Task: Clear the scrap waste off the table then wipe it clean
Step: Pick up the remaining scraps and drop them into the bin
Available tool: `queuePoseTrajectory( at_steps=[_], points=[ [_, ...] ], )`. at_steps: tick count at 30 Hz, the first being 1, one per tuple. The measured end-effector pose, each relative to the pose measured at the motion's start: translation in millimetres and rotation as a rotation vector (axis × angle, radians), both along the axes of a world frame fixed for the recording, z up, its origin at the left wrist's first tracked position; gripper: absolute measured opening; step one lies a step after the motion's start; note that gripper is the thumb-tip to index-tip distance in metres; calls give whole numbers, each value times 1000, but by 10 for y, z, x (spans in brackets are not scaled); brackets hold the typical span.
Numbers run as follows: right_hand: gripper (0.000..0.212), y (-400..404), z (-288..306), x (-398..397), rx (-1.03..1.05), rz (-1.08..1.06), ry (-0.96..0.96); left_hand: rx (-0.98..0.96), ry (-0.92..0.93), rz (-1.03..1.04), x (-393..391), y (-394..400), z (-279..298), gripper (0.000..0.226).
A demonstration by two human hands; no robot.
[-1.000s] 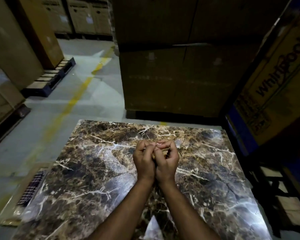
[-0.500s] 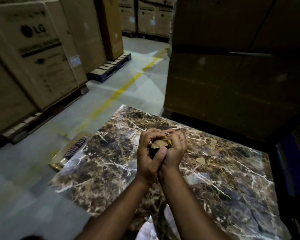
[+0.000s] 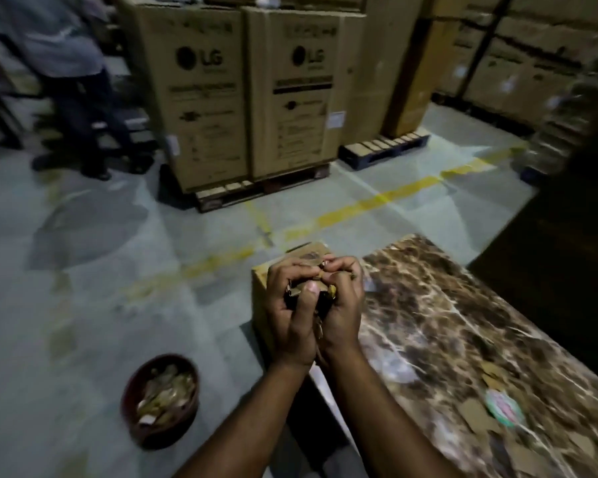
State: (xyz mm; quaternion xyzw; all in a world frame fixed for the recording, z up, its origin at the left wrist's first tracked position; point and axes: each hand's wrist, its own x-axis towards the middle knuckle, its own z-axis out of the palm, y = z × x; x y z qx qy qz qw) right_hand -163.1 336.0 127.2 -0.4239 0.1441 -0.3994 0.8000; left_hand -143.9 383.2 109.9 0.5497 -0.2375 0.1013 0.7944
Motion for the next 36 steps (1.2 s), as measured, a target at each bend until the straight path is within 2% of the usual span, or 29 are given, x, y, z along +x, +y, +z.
queuePoseTrajectory(
  at_steps=[8, 13, 16, 18, 21, 25, 28, 30, 33, 36],
  points=[
    [9, 1766, -257, 1421, 23, 261, 83, 22, 133, 261, 1332, 1781, -279, 12],
    [11, 2458, -772, 2133, 64, 394, 135, 51, 241, 400, 1942, 2480, -817, 15],
    [13, 2684, -1390, 2504, 72, 460, 219, 122, 318, 490, 2246, 2723, -1379, 13],
    [17, 2821, -1952, 2772, 128, 510, 263, 171, 355, 545, 2480, 2855, -1952, 15],
    [26, 2955, -2934, 3079, 260, 538, 327, 138, 457, 614, 2743, 3001, -2950, 23],
    [27, 3034, -4510, 3309, 245, 620, 442, 133, 501, 687, 2949, 3052, -4504, 31],
    [10, 3078, -5481, 3350, 106, 626, 454, 197, 504, 722, 2991, 3140, -5471, 34],
    [10, 3085, -6057, 3312, -69, 602, 472, 299, 484, 731, 2954, 3187, -6030, 31],
    [13, 3034, -6670, 3237, -295, 641, 533, 395, 499, 649, 2874, 3255, -6588, 37],
    [12, 2910, -7076, 3246, -475, 745, 578, 579, 477, 624, 2796, 3427, -6977, 39]
  ],
)
